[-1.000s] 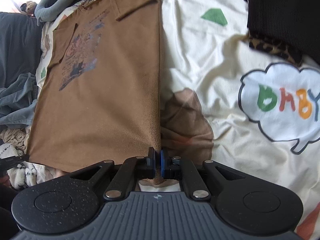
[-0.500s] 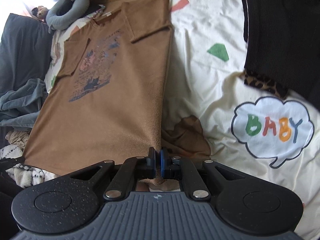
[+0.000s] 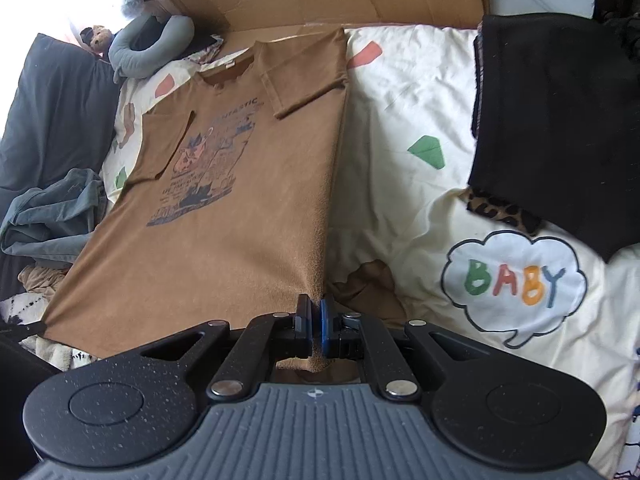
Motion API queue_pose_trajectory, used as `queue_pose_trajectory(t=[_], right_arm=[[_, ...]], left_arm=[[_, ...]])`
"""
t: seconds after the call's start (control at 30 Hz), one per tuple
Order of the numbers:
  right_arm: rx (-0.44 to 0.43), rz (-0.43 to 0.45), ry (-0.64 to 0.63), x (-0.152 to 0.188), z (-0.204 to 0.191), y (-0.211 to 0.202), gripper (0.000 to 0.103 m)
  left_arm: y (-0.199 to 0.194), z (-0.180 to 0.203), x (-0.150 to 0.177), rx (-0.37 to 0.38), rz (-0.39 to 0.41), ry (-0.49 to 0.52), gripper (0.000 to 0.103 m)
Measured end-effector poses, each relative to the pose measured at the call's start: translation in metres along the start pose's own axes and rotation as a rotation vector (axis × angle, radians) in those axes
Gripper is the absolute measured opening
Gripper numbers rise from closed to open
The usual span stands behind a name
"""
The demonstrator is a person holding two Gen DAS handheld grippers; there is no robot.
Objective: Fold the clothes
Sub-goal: 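Lift the hem with both tools and carry it toward the collar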
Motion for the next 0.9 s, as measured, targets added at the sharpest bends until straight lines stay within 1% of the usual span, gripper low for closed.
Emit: queue_pose_trajectory(t=[0.13,0.3,0.6,0.7,0.8,0.9], right_arm=[[-0.003,0.006,0.002,0.004,0.004,-0.012,0.001],[-0.002,0.0,0.012,0.019,0.011,-0.02,0.001],[0.006,-0.026,0.03,0.04,0.025,-0.023,0.001],[0.011,-0.031,0.042,0.043,0.029,-0.019,0.001],[0.019,-0.04,0.063,0.044,0.031,-0.015,0.001],[0.015,-0.041,0.084,0.039,0.028,-0.013,0.001]], left_arm=[[-0.009,0.003,0.012,0.01,-0.001,-0.008,0.004],[-0.017,0.007,0.027,0.02,0.002,-0.014,0.004],[-0.021,0.01,0.047,0.037,-0.002,-0.045,0.004],[-0.02,0.01,0.047,0.04,-0.001,-0.051,0.004],[-0.02,0.007,0.043,0.054,0.008,-0.087,0.004],[-0.023,0.007,0.031,0.062,0.023,-0.092,0.004]])
Point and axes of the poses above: each gripper's, at about its wrist camera, not at the fingertips, and y roughly the way its jaws point, z to its right, x to its underside, the point moved 5 cm from there along y, roughly the way its jaws point, and after that the axes turned 12 degrees about y, right-handed, at the moved point
